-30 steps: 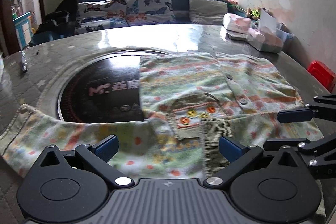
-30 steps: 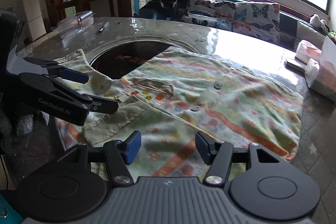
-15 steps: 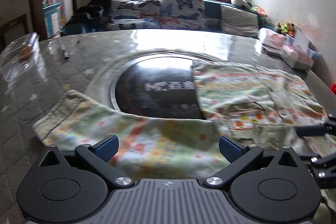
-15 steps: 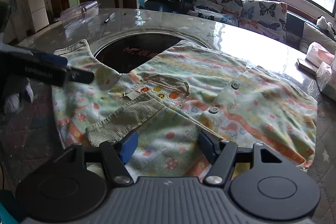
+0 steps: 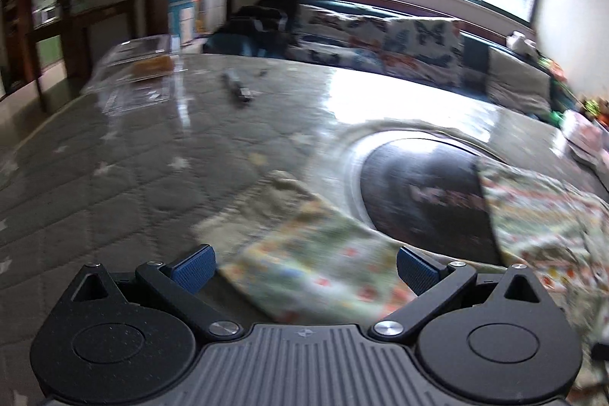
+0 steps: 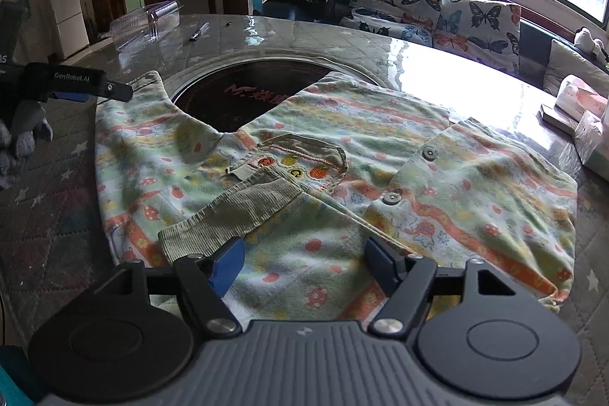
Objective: Fold clothes
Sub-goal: 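Grasp the other corduroy cuff with the left gripper and lift it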
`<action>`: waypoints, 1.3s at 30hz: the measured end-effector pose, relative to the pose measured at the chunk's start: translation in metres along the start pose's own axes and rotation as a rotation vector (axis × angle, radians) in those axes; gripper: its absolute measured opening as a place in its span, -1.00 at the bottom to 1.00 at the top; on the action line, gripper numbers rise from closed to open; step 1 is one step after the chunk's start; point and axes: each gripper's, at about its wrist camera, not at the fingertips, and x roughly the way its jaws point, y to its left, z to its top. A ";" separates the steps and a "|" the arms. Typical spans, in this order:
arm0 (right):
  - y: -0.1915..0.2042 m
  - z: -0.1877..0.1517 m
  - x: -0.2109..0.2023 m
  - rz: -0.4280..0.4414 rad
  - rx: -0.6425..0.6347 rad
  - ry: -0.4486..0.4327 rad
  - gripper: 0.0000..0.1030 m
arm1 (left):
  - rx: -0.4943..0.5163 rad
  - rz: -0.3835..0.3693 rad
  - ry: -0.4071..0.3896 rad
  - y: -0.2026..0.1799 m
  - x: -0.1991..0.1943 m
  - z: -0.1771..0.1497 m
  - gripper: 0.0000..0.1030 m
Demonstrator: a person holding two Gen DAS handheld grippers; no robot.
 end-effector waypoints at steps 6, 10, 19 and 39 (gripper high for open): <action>0.000 0.001 0.001 0.005 0.007 0.000 0.46 | -0.069 0.054 0.011 0.024 0.008 0.000 1.00; 0.001 0.001 0.001 0.005 0.008 -0.001 0.48 | -0.098 0.052 0.025 0.030 0.013 0.000 1.00; -0.001 0.000 0.001 0.009 0.016 -0.005 0.48 | -0.109 0.081 0.011 0.031 0.019 0.003 0.98; -0.003 -0.001 -0.002 0.015 0.041 -0.029 0.48 | -0.150 0.024 -0.019 0.031 0.011 0.005 -0.78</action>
